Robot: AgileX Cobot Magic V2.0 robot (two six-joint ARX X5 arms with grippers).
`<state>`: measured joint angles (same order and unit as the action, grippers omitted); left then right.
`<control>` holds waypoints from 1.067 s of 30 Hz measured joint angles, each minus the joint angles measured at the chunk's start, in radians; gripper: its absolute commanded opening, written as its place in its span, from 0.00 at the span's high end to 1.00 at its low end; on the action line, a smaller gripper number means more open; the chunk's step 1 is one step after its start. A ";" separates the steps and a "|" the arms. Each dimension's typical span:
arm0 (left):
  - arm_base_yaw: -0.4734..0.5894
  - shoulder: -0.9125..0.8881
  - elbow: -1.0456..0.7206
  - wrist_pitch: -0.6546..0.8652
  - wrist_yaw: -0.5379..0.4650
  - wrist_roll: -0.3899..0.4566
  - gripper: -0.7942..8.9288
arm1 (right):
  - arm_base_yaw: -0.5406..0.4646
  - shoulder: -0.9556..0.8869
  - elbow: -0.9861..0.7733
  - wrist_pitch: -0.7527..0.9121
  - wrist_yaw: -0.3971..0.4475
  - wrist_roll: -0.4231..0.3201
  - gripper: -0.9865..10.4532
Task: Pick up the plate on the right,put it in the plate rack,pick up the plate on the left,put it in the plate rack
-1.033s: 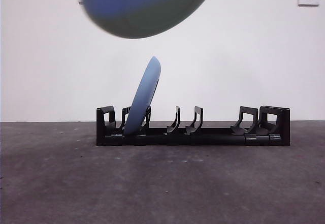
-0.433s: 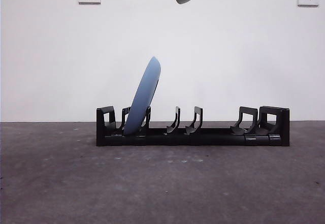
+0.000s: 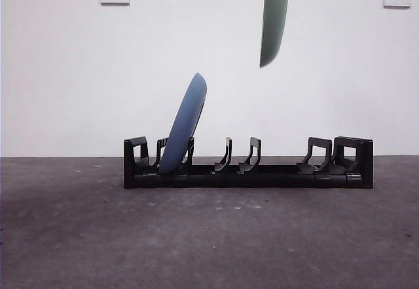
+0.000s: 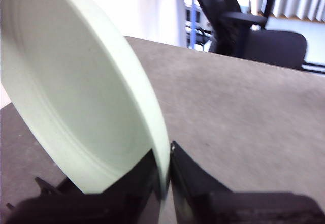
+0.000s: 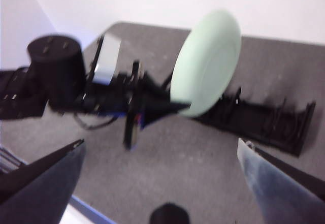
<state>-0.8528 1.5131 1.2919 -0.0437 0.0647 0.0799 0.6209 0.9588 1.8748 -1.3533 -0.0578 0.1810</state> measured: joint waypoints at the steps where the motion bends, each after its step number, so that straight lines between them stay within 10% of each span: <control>1: 0.004 0.014 0.000 0.018 -0.013 -0.009 0.93 | 0.000 -0.017 -0.026 0.000 0.000 0.005 0.47; 32: 0.137 0.344 0.000 0.180 -0.050 -0.072 0.93 | 0.000 -0.142 -0.320 0.000 0.001 0.050 0.47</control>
<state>-0.7162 1.8572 1.2919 0.1360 0.0147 0.0078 0.6209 0.8165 1.5547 -1.3537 -0.0566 0.2314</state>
